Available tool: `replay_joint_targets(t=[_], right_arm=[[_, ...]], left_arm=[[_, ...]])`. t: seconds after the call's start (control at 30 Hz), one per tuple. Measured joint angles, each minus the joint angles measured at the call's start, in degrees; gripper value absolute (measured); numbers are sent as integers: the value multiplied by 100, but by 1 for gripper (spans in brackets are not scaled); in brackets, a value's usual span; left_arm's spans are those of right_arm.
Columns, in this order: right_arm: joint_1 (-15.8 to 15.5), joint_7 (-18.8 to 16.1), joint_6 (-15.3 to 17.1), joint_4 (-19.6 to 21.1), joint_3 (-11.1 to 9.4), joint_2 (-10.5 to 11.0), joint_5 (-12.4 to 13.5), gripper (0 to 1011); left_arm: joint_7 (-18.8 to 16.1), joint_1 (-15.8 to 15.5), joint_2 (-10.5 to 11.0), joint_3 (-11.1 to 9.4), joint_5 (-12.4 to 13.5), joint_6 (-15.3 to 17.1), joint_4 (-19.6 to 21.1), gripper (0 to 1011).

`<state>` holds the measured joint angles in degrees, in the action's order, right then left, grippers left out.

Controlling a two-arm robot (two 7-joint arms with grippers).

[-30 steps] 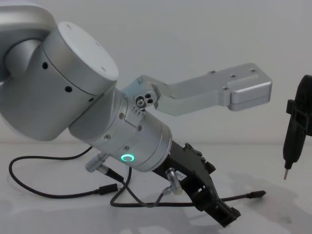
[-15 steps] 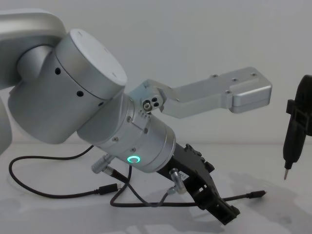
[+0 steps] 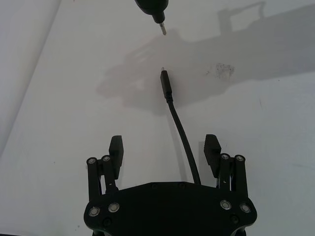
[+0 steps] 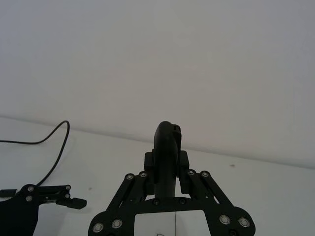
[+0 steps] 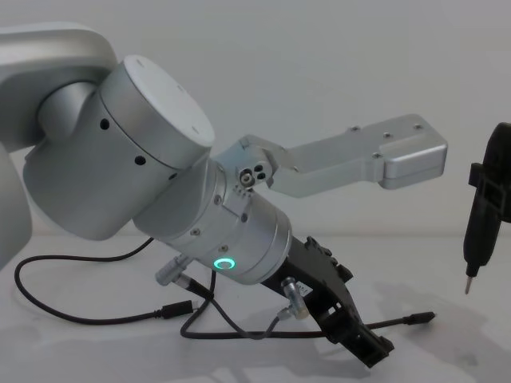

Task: Pick up the data cable with the one hand.

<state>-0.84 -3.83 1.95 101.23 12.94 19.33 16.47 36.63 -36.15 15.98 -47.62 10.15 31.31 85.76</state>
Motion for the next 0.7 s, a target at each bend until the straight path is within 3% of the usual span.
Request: replay_joint_targets(t=[0.23,0.7], right_arm=[[0,0,0,0,0,0,0,268],[0,0,0,0,0,0,0,268]], left_arm=[[-7,-4,-18,3,18,-20,-29,908],[-15,-5,-33,3,32,-36,-54,504]])
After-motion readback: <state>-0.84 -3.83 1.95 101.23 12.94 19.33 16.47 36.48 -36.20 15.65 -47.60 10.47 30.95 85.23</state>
